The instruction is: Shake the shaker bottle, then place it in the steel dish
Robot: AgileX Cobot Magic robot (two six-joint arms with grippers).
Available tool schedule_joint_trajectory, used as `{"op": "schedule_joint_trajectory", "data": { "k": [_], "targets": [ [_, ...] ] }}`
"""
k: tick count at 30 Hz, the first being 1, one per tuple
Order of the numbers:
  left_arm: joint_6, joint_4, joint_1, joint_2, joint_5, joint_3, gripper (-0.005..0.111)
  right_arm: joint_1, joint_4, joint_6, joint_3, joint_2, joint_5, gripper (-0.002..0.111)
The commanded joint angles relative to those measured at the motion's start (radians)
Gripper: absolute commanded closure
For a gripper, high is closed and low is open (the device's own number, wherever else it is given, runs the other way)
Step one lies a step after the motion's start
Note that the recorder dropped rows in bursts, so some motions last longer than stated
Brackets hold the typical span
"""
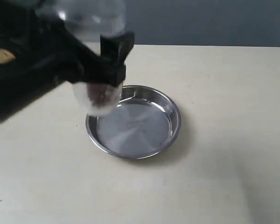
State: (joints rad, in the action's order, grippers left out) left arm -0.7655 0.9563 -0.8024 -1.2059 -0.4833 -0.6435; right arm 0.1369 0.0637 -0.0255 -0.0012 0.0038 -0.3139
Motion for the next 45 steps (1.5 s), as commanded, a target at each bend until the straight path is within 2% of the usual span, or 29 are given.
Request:
{"op": "schedule_joint_trajectory", "data": {
  "k": [1, 4, 6, 9, 11, 13, 15, 18, 20, 22, 23, 26, 27, 29, 31, 33, 34, 37, 39, 43, 45],
  "targets": [
    [0.27, -0.219, -0.009, -0.037, 0.036, 0.055, 0.106, 0.004, -0.001, -0.001, 0.001, -0.004, 0.009, 0.109],
    [0.42, -0.493, -0.028, 0.047, -0.043, 0.032, 0.106, 0.004, -0.001, -0.001, 0.001, -0.004, 0.009, 0.109],
    [0.42, -0.433, -0.024, 0.04, -0.055, 0.064, 0.106, 0.004, -0.001, -0.001, 0.001, -0.004, 0.009, 0.109],
    [0.433, -0.329, 0.0, -0.071, -0.087, 0.151, 0.106, 0.004, -0.001, -0.001, 0.001, -0.004, 0.009, 0.109],
    [0.449, -0.354, 0.002, -0.092, -0.124, 0.16, 0.106, 0.004, -0.001, -0.001, 0.001, -0.004, 0.009, 0.109],
    [0.485, -0.496, 0.002, -0.033, -0.147, 0.128, 0.106, 0.004, -0.001, -0.001, 0.001, -0.004, 0.009, 0.109],
    [0.521, -0.563, 0.002, 0.024, -0.161, 0.086, 0.106, 0.004, -0.001, -0.001, 0.001, -0.004, 0.009, 0.109],
    [0.519, -0.493, 0.022, 0.022, -0.105, 0.099, 0.106, 0.004, -0.001, -0.001, 0.001, -0.004, 0.009, 0.109],
    [0.536, -0.438, 0.041, -0.077, -0.072, 0.152, 0.106, 0.004, -0.001, -0.001, 0.001, -0.004, 0.009, 0.109],
    [0.63, -0.431, 0.047, -0.158, -0.104, 0.187, 0.106, 0.004, -0.001, -0.001, 0.001, -0.004, 0.009, 0.109],
    [0.67, -0.468, 0.047, -0.158, -0.114, 0.187, 0.106, 0.004, -0.001, -0.001, 0.001, -0.004, 0.009, 0.109],
    [0.802, -0.751, 0.043, -0.08, -0.204, 0.146, 0.106, 0.004, -0.001, -0.001, 0.001, -0.004, 0.009, 0.109],
    [0.802, -0.773, 0.043, -0.06, -0.212, 0.124, 0.106, 0.004, -0.001, -0.001, 0.001, -0.004, 0.009, 0.109],
    [0.711, -0.709, 0.043, -0.037, -0.17, 0.101, 0.106, 0.004, -0.001, -0.001, 0.001, -0.004, 0.009, 0.109],
    [0.602, -0.555, 0.043, -0.087, -0.076, 0.112, 0.106, 0.004, -0.001, -0.001, 0.001, -0.004, 0.009, 0.109],
    [0.534, -0.422, 0.043, -0.163, -0.06, 0.127, 0.106, 0.004, -0.001, -0.001, 0.001, -0.004, 0.009, 0.109],
    [0.535, -0.416, 0.043, -0.17, -0.053, 0.121, 0.106, 0.004, -0.001, -0.001, 0.001, -0.004, 0.009, 0.109],
    [0.613, -0.585, 0.02, -0.081, -0.021, 0.05, 0.106, 0.004, -0.001, -0.001, 0.001, -0.004, 0.009, 0.109],
    [0.593, -0.589, 0.014, -0.041, -0.023, 0.007, 0.106, 0.004, -0.001, -0.001, 0.001, -0.004, 0.009, 0.109],
    [0.401, -0.33, 0.047, -0.038, 0.027, -0.038, 0.106, 0.004, -0.001, -0.001, 0.001, -0.004, 0.009, 0.109],
    [0.346, -0.268, 0.047, -0.038, 0.045, -0.038, 0.106, 0.004, -0.001, -0.001, 0.001, -0.004, 0.009, 0.109]
  ]
}}
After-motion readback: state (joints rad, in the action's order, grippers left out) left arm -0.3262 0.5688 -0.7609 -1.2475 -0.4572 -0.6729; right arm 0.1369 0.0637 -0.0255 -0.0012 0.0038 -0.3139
